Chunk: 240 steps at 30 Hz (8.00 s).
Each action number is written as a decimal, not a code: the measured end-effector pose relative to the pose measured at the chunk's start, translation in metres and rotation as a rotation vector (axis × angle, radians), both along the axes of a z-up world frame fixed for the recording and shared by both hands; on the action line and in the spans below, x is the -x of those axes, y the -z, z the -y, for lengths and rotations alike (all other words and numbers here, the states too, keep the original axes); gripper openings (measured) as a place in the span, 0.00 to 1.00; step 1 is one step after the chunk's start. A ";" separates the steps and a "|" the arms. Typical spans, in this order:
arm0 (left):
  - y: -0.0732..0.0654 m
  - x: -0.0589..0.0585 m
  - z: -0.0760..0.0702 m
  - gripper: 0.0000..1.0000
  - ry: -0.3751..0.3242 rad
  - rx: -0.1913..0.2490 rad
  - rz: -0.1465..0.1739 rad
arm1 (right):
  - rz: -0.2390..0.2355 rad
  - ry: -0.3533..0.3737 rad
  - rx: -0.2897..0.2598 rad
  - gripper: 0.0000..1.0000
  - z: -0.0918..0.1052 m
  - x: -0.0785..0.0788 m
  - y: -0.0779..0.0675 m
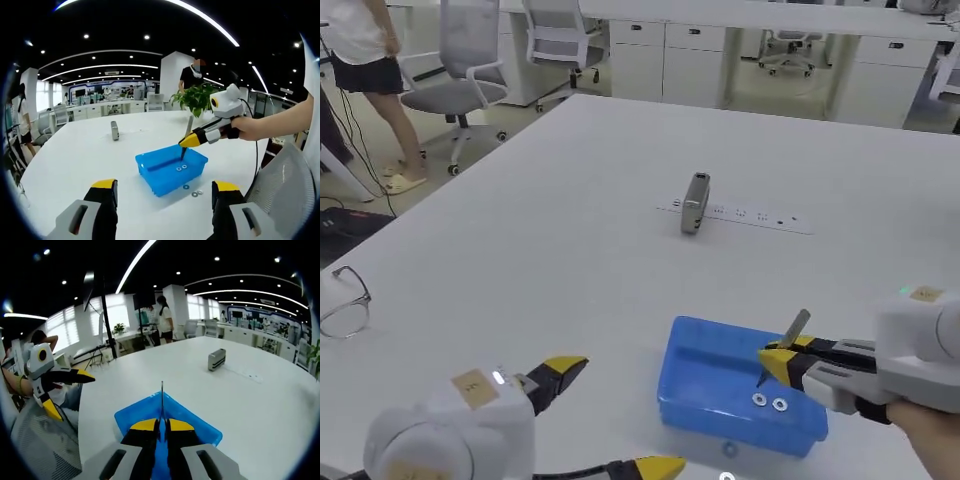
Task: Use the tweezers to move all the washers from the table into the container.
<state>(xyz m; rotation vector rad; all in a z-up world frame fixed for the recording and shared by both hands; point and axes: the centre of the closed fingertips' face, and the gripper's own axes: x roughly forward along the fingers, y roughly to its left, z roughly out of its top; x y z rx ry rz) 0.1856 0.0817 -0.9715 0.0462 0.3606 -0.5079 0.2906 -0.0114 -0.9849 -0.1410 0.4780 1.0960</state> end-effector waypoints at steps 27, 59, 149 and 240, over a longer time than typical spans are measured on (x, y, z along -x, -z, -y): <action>-0.002 -0.001 -0.002 0.79 -0.011 0.005 0.009 | -0.133 -0.006 -0.159 0.03 -0.002 0.044 -0.017; 0.000 0.001 -0.001 0.79 -0.002 -0.008 0.002 | -0.191 -0.117 0.038 0.04 -0.003 0.081 0.049; 0.001 0.000 -0.002 0.78 -0.010 0.003 -0.005 | -0.120 -0.097 -0.164 0.03 -0.021 0.042 -0.038; 0.004 -0.003 -0.012 0.99 -0.060 -0.075 0.006 | -0.016 -0.166 0.198 0.04 -0.033 -0.004 0.049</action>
